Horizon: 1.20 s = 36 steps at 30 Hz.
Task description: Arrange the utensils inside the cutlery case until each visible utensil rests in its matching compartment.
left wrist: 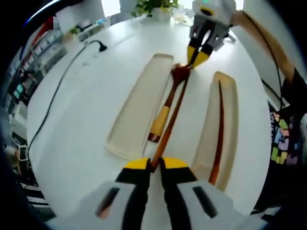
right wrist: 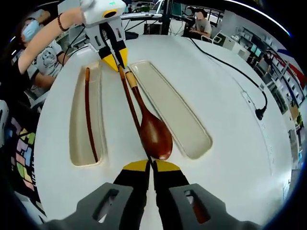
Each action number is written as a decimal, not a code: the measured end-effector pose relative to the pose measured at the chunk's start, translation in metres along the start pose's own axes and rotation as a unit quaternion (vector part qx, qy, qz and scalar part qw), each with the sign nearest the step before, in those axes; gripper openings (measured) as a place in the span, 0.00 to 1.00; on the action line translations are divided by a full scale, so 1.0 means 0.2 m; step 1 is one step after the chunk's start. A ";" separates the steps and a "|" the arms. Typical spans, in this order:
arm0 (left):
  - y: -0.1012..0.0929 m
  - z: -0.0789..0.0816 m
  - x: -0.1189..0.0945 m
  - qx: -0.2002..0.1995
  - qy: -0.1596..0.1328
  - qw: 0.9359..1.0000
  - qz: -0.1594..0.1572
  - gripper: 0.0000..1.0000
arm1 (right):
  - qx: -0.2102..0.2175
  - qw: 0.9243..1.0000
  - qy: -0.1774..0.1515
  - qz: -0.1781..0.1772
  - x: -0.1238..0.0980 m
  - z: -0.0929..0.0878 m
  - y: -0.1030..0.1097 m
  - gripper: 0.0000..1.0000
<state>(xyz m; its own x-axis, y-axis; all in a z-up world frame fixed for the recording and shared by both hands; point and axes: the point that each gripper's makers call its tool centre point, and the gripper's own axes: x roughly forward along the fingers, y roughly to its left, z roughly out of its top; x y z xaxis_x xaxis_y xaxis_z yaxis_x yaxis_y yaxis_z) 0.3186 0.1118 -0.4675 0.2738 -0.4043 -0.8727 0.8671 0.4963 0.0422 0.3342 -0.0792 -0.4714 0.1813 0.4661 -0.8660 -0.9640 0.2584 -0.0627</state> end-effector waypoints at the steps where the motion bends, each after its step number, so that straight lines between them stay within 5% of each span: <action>1: 0.00 0.00 0.00 0.006 0.001 1.000 -0.001 0.09 | 0.001 1.000 0.001 -0.001 0.00 0.00 0.00 0.02; 5: -0.01 0.00 -0.01 0.046 0.004 0.999 -0.004 0.08 | -0.001 1.000 0.005 -0.008 0.00 0.00 0.00 0.01; 15: -0.03 0.02 -0.06 0.042 -0.013 0.999 -0.006 0.07 | -0.010 1.000 0.012 -0.025 -0.04 0.00 0.00 0.01; 36: -0.10 0.02 -0.22 0.056 -0.020 0.998 -0.020 0.05 | -0.019 0.999 -0.029 -0.023 -0.21 0.12 0.07 0.00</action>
<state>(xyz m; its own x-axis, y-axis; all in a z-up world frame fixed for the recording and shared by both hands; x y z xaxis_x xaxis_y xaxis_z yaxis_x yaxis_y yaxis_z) 0.2914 0.1171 -0.4287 0.2536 -0.4538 -0.8542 0.9181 0.3910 0.0648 0.3187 -0.0747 -0.4239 0.2349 0.5029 -0.8318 -0.9610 0.2486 -0.1211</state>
